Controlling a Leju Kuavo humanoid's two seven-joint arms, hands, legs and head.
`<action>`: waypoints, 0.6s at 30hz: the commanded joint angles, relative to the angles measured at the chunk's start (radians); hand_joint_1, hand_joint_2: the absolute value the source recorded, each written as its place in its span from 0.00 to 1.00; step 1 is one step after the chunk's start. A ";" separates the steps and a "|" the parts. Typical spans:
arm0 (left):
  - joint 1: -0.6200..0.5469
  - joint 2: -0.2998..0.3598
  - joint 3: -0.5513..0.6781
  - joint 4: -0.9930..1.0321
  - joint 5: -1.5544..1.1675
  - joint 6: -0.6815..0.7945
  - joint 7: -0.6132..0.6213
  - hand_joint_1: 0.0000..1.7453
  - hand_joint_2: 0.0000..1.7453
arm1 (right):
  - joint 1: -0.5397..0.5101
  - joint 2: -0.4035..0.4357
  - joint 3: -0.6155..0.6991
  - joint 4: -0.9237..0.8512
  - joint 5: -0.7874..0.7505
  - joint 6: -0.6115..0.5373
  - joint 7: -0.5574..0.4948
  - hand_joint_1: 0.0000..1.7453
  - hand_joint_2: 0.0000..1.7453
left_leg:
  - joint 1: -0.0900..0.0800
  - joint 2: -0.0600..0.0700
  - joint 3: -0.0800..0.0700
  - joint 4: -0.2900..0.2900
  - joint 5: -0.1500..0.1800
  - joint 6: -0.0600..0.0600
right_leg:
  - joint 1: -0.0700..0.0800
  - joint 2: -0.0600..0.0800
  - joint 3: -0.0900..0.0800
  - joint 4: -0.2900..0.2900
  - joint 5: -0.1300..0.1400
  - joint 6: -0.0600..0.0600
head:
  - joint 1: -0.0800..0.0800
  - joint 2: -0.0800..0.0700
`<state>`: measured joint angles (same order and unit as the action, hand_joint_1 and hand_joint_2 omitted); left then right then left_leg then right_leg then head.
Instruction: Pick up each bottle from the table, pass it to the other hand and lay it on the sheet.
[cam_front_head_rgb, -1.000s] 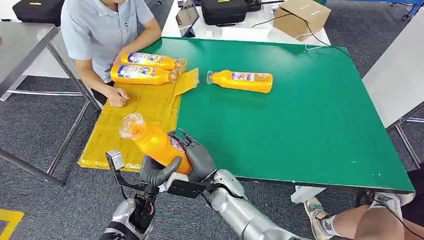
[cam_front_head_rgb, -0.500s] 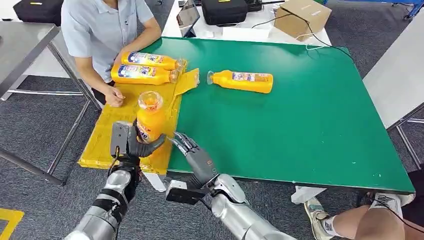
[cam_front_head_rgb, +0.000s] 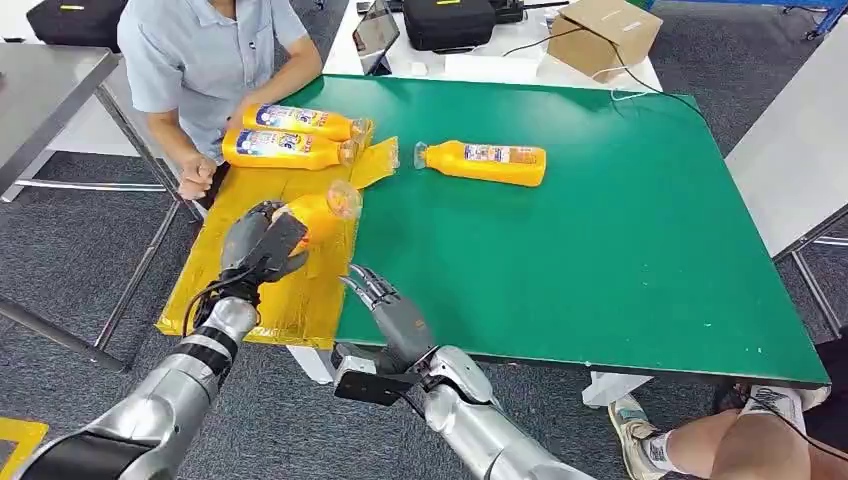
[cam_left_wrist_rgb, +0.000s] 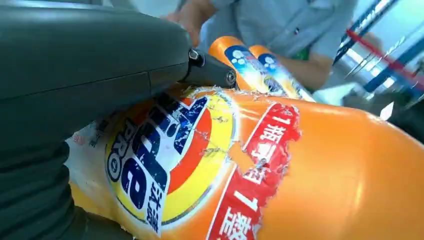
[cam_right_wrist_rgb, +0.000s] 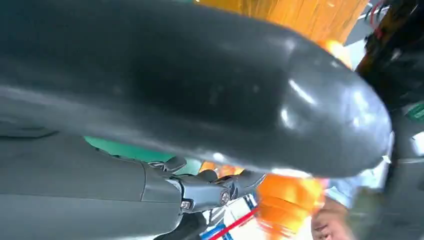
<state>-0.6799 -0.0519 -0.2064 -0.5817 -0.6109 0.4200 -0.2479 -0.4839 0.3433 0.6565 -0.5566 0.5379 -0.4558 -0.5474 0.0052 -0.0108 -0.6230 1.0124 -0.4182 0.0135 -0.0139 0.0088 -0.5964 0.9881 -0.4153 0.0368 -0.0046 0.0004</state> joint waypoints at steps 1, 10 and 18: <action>-0.176 0.061 -0.198 0.273 -0.181 -0.158 0.108 1.00 1.00 | -0.020 -0.012 -0.012 -0.011 0.007 0.052 -0.003 0.00 0.00 | 0.001 0.000 0.002 0.000 -0.001 -0.001 | 0.001 -0.001 0.002 0.000 -0.001 -0.001 | 0.000 0.000; -0.165 0.041 -0.234 0.292 -0.247 -0.267 0.138 1.00 1.00 | -0.014 -0.010 -0.008 -0.017 0.012 0.080 -0.008 0.00 0.00 | 0.001 0.001 0.003 0.000 -0.001 0.000 | 0.001 -0.001 0.003 -0.001 -0.001 -0.001 | 0.000 0.000; -0.142 0.004 -0.219 0.306 -0.253 -0.377 0.114 0.26 1.00 | -0.019 0.005 0.005 0.021 0.007 0.095 -0.033 0.00 0.00 | 0.000 0.001 0.005 -0.001 -0.001 -0.001 | 0.001 -0.001 0.005 -0.001 -0.002 -0.002 | 0.000 0.000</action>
<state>-0.8046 -0.0175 -0.4142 -0.3769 -0.9003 0.0882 -0.1095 -0.4777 0.3543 0.6558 -0.5798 0.5535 -0.3624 -0.5676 0.0051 -0.0104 -0.6220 1.0123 -0.4183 0.0135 -0.0139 0.0089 -0.5956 0.9882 -0.4154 0.0367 -0.0046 0.0004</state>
